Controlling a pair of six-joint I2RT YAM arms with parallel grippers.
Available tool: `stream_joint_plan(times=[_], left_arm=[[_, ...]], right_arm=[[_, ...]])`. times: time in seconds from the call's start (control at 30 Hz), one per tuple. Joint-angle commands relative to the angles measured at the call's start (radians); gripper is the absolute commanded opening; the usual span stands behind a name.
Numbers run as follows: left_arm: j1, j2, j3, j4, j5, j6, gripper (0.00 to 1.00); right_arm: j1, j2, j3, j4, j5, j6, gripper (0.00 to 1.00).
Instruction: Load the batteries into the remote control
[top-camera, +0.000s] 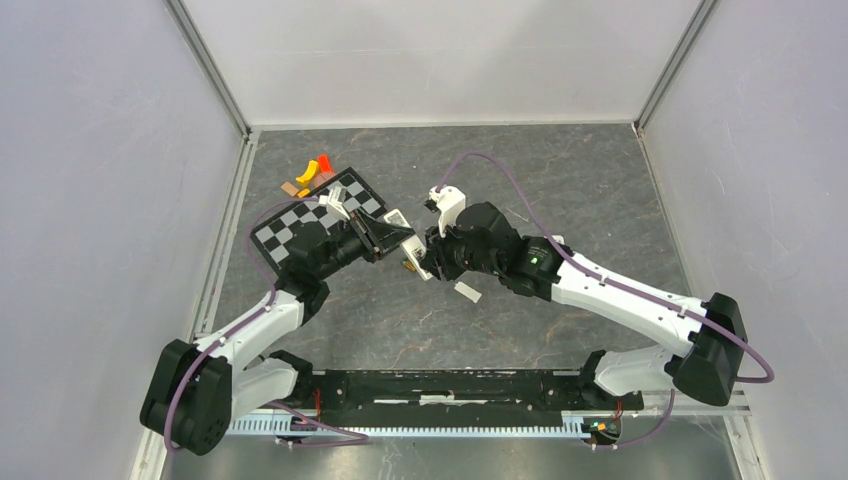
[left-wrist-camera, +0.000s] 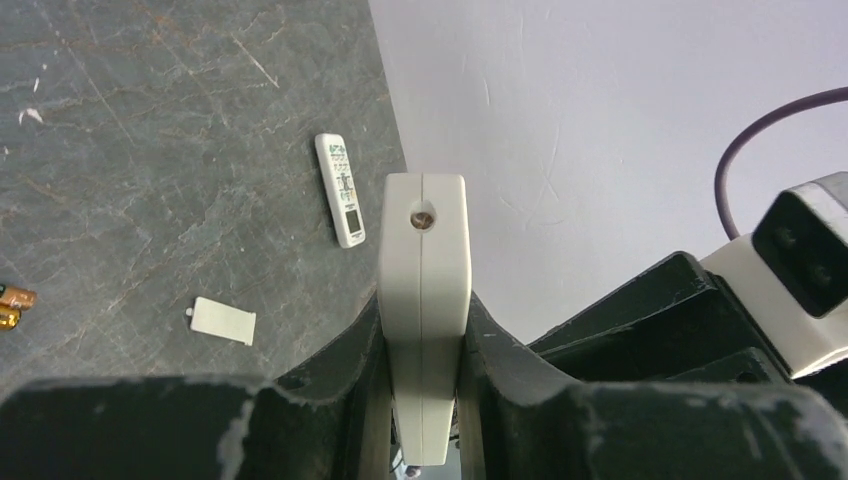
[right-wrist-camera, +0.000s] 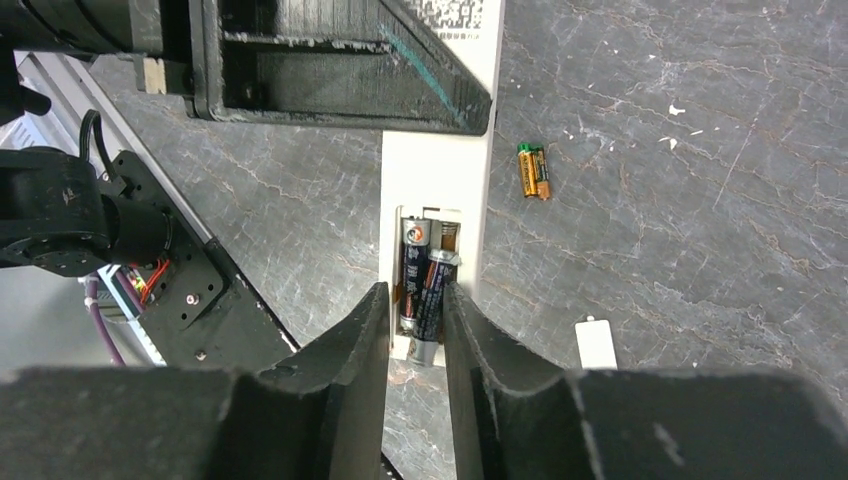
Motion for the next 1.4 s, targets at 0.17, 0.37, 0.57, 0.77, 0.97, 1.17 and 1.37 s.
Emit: stream_joint_plan(times=[0.17, 0.37, 0.57, 0.77, 0.97, 1.17, 1.37], left_arm=[[-0.004, -0.006, 0.034, -0.035, 0.032, -0.059, 0.02], [-0.004, -0.003, 0.031, -0.033, 0.027, -0.083, 0.02], [-0.003, -0.001, 0.045, -0.028, 0.021, -0.149, 0.02], [-0.003, 0.001, 0.045, 0.020, -0.008, -0.277, 0.02], [-0.004, 0.000, 0.070, 0.082, -0.014, -0.341, 0.02], [-0.003, 0.000, 0.100, 0.076, -0.011, -0.337, 0.02], [-0.003, -0.009, 0.121, 0.062, 0.011, -0.299, 0.02]], right_arm=[[-0.011, -0.012, 0.045, -0.018, 0.123, 0.020, 0.37], [-0.017, -0.051, 0.016, 0.037, 0.097, 0.069, 0.49], [-0.040, -0.200, -0.164, 0.242, 0.102, 0.251, 0.87], [-0.045, -0.352, -0.397, 0.531, 0.170, 0.504, 0.92], [-0.044, -0.317, -0.384, 0.511, 0.144, 0.641, 0.83], [-0.044, -0.286, -0.390, 0.542, 0.121, 0.698, 0.69], [-0.044, -0.267, -0.366, 0.529, 0.160, 0.682, 0.58]])
